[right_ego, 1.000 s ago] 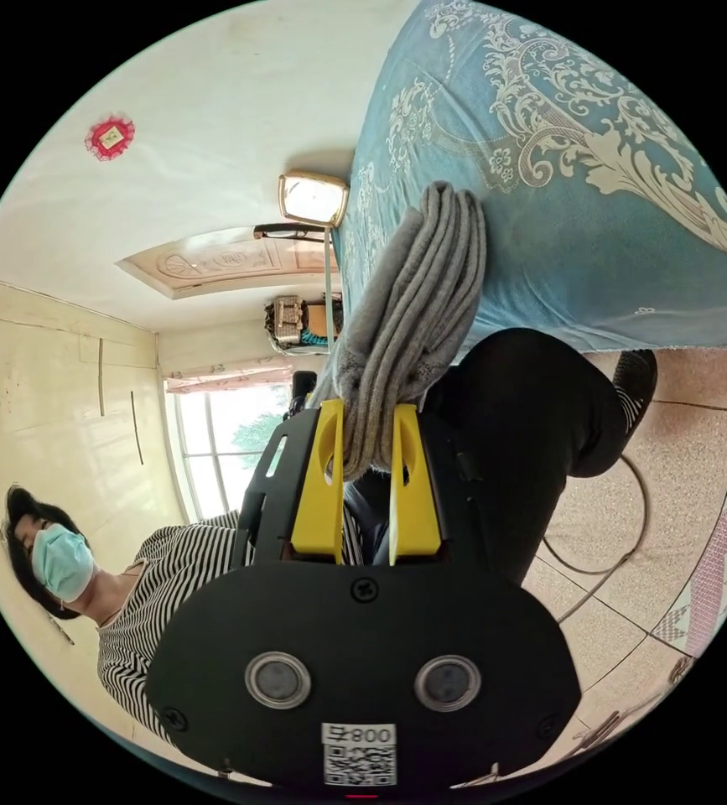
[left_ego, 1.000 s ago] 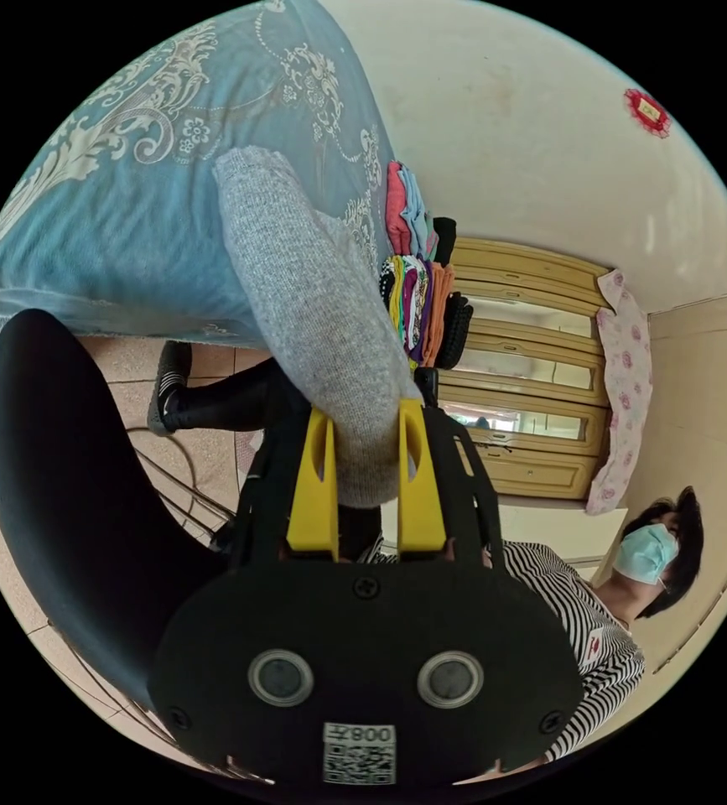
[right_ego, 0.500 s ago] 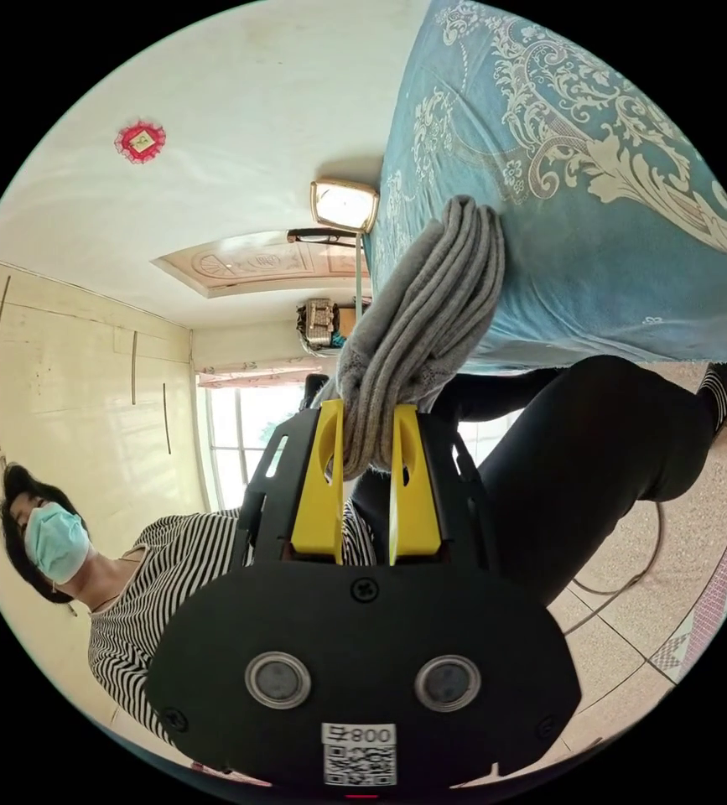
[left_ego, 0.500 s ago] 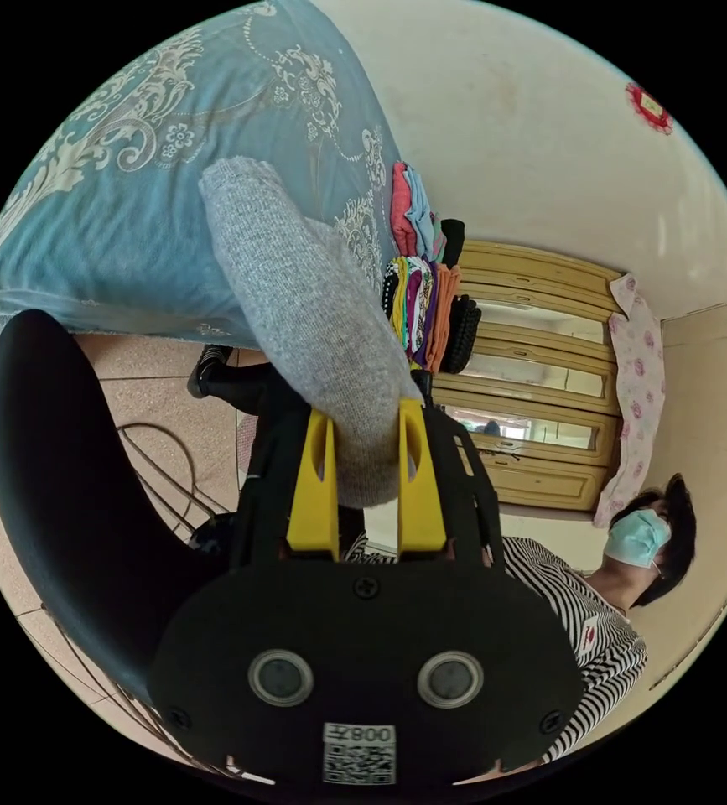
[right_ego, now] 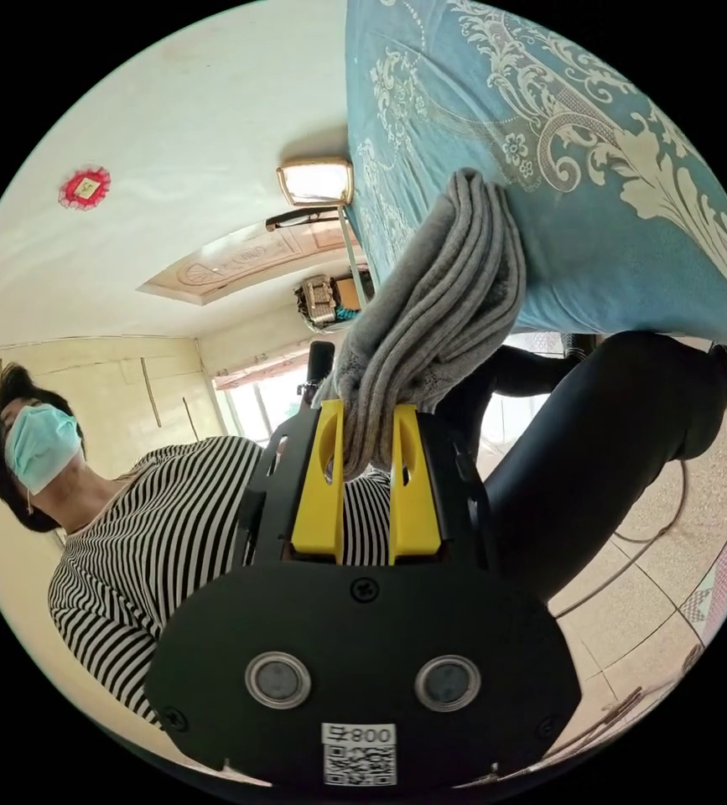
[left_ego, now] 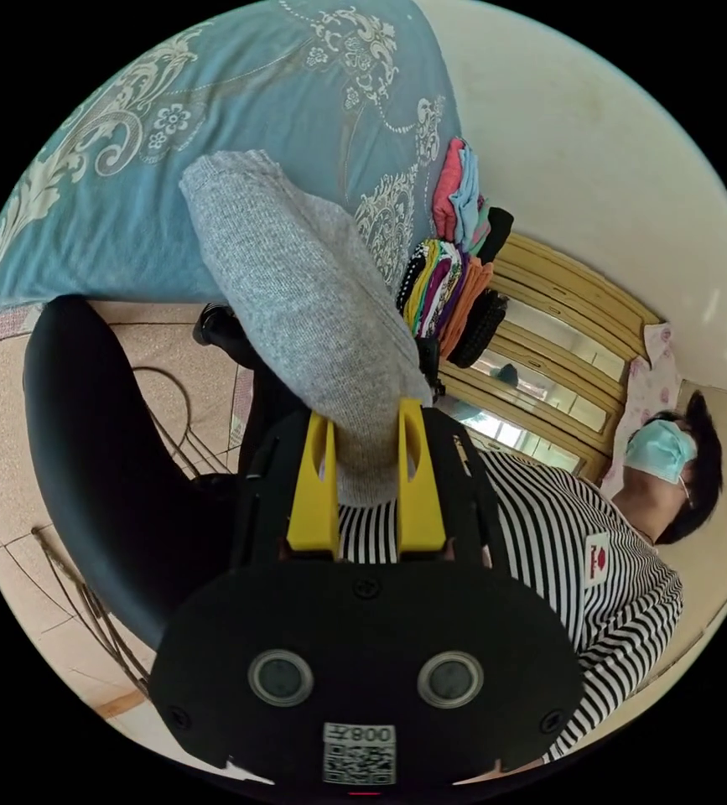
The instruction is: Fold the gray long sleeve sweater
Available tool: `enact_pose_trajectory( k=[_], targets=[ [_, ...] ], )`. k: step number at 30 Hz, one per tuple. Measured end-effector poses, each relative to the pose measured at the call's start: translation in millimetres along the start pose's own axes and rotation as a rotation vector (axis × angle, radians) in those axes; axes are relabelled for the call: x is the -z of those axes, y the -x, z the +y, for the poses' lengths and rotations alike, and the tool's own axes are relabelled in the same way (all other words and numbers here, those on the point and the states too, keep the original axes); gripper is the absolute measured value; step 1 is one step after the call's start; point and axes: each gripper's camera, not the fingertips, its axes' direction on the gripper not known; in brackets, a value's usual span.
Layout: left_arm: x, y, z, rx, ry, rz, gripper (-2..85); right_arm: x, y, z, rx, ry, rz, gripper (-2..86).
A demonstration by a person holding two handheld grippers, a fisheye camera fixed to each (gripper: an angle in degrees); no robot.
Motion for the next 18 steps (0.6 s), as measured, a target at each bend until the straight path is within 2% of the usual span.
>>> enact_pose_trajectory(
  k=[4, 10, 18],
  targets=[
    [-9.9, -64.3, -49.1, 0.078, 0.006, 0.001, 11.9, 26.5, 39.2, -28.3, -0.087, 0.02, -0.039, 8.7],
    [-49.4, -172.6, -115.9, 0.074, 0.021, -0.016, 11.8, 85.0, 118.8, -56.4, -0.113, 0.077, -0.02, 8.6],
    [-108.7, -249.2, -224.5, 0.045, 0.036, 0.074, 11.8, 161.3, 209.7, -92.6, -0.097, 0.08, 0.077, 8.7]
  ],
)
